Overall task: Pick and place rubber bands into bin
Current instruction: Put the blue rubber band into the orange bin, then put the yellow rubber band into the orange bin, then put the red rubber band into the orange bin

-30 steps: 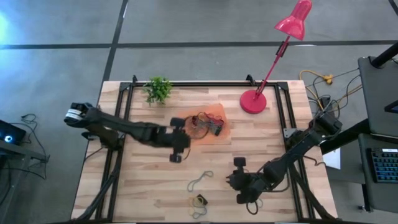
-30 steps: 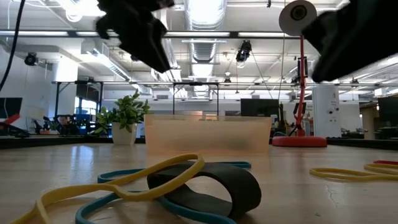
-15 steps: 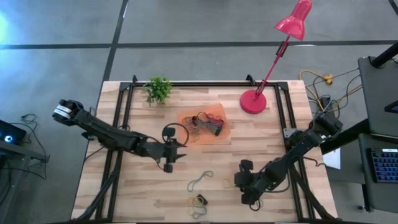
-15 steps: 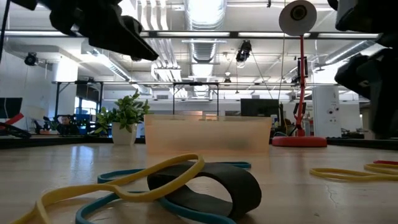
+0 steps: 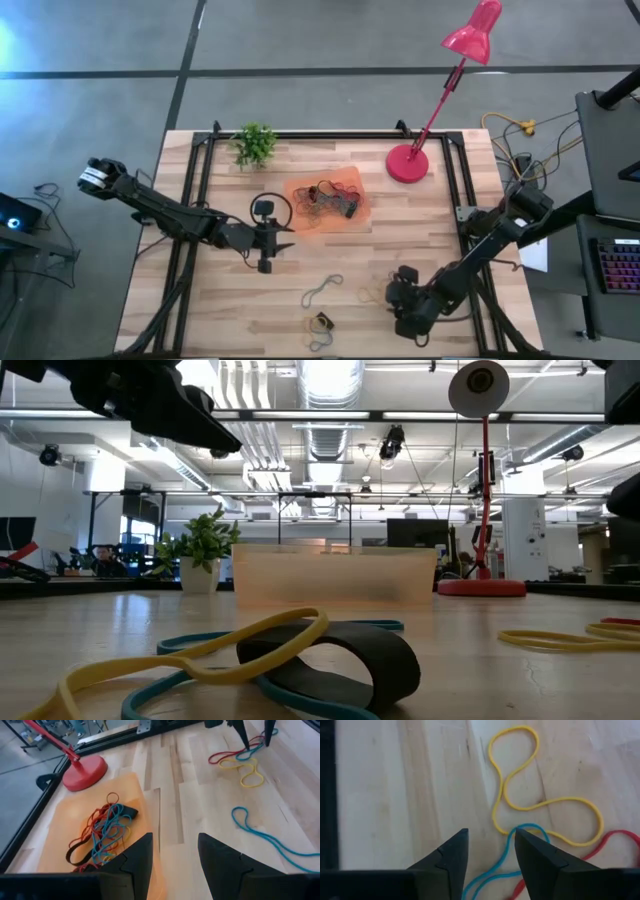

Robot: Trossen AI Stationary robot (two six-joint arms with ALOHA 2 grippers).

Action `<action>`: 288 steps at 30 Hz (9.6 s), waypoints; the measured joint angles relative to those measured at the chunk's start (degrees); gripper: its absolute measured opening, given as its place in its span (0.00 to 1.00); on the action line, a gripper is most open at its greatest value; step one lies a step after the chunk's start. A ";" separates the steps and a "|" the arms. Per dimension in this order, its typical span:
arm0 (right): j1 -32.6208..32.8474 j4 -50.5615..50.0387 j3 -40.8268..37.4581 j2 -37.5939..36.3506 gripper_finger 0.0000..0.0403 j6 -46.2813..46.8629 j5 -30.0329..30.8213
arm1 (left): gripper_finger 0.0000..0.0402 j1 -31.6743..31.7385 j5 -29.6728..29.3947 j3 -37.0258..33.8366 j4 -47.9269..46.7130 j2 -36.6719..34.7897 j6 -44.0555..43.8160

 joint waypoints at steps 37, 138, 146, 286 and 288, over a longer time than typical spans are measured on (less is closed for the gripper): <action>0.40 -2.07 -0.40 3.73 0.02 -2.59 8.57 | 0.35 -0.02 -0.02 0.02 -0.01 0.28 0.02; -13.74 -12.24 3.67 -10.81 0.31 -27.19 -5.22 | 0.35 0.04 -1.17 -0.22 0.16 2.04 1.62; -9.00 -5.50 3.69 -1.00 0.29 -25.65 -1.73 | 0.35 0.31 -1.37 -0.21 1.84 2.43 1.68; -32.72 -8.64 14.63 -2.53 0.25 -54.55 1.07 | 0.35 0.42 -1.36 -0.20 1.07 2.56 2.70; -30.29 -9.70 13.99 -3.26 0.25 -49.46 0.99 | 0.35 0.42 -1.36 -0.20 1.07 2.56 3.06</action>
